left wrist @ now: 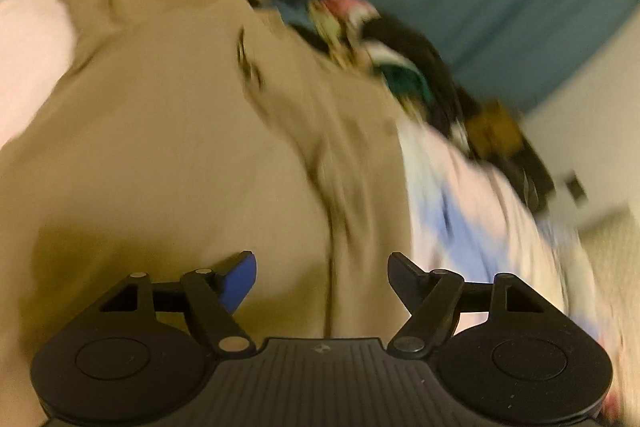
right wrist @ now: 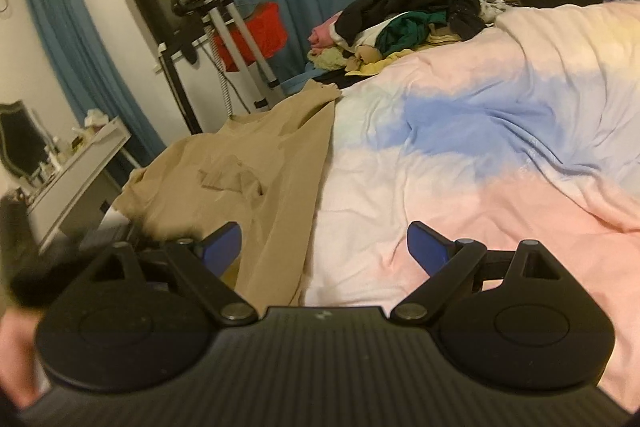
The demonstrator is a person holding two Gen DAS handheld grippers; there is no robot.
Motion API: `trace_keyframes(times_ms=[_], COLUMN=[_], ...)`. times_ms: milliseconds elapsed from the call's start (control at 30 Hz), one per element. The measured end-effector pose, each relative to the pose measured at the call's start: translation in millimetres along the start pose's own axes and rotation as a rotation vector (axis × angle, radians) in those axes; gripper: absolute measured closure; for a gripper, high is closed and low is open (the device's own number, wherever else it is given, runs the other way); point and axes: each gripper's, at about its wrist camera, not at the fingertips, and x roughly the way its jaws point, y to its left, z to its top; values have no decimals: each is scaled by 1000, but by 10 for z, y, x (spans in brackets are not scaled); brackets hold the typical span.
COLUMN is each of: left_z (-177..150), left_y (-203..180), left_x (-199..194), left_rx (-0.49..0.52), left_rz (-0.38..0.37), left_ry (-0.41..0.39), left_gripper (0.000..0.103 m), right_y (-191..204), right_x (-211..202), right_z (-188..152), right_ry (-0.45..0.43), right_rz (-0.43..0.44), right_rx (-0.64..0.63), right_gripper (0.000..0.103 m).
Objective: Fold clothes
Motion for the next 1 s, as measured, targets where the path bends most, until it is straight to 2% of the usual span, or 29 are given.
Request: trace_keyframes(times_ms=[100,200,233,300,333,400,500,533,633,700,767,800,900,1000], left_z=[255,443,476,537,591,715,893,938,998,953,854,772,526,224], left_y=[-21,-68,-93,-143,-186,-340,-530,-557,-496,-469,-462,-482,-542,-633], left_x=[440,825,888,1003,1012,1013,1061,1116,1224,1137,941,800,377,-129], left_rx=[-39,-53,-42,-16,15,106,282,323,306,279,309,333,407,461], left_rz=[46,90,88,84,76,100,230,267,267,238,219,212,194,179], left_ry=[-80,-153,-159,-167,-164,-210,-286,-289,-215,-209,-209,-209,-209,-218], left_gripper=[29,37,50,97,99,99,99,99,96,88,58,47,40,24], right_y=[-59,-116,-132,-163,-180,-222,-282,-294,-303,-298,-276,-252,-181,-110], right_x=[149,330,392,492,539,601,653,662,663,658,634,604,515,426], right_z=[-9,-18,-21,-29,-33,-31,-9,-1,13,12,14,19,33,47], right_ry=[-4,4,8,12,15,15,3,-3,-21,-28,-34,-42,-63,-85], right_rz=[-9,-5,-2,1,2,1,-8,-12,-25,-27,-23,-18,-4,11], right_rx=[15,21,21,25,28,47,76,81,76,68,55,45,16,-13], right_gripper=[12,12,12,12,12,12,12,12,12,12,12,12,12,12])
